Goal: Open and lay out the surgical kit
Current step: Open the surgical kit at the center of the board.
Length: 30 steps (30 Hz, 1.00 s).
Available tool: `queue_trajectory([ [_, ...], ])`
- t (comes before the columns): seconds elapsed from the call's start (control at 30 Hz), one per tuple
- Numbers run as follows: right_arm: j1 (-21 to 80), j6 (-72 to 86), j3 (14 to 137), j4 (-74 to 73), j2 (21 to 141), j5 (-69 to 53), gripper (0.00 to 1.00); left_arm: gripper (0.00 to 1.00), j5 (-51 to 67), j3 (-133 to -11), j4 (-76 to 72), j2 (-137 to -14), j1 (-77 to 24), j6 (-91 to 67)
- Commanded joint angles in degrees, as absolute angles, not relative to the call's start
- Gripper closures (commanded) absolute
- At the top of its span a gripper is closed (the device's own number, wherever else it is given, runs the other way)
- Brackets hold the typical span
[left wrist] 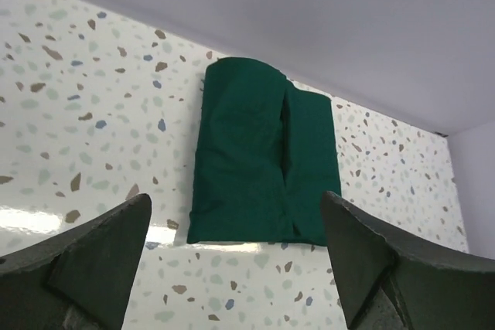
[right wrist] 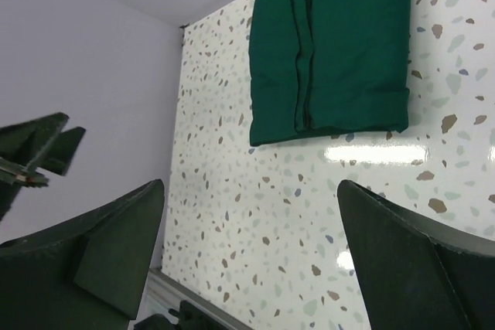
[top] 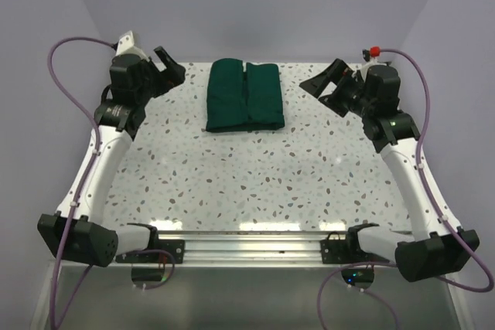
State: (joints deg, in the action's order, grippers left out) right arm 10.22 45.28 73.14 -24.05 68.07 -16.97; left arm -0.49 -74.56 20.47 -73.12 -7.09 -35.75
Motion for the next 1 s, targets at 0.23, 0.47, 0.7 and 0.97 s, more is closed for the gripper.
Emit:
queue_trajectory([
  [0.23, 16.7, 36.83, 78.93, -34.46, 69.79, -8.01, 0.02, 0.16, -27.69, -86.93, 40.9, -81.03, -25.65, -17.87],
  [0.47, 16.7, 34.81, 77.17, -37.0, 65.74, -6.85, 0.03, 0.13, -26.81, -83.06, 31.73, -89.02, -29.79, -10.03],
  [0.7, 16.7, 35.07, 75.06, -38.23, 65.3, -6.33, 0.03, 0.12, -27.69, -84.37, 26.72, -98.78, -37.78, -2.82],
  [0.97, 16.7, 30.51, 78.22, -42.18, 68.73, -5.89, 0.04, 0.12, -27.59, -88.32, 21.71, -108.98, -40.34, -0.35],
])
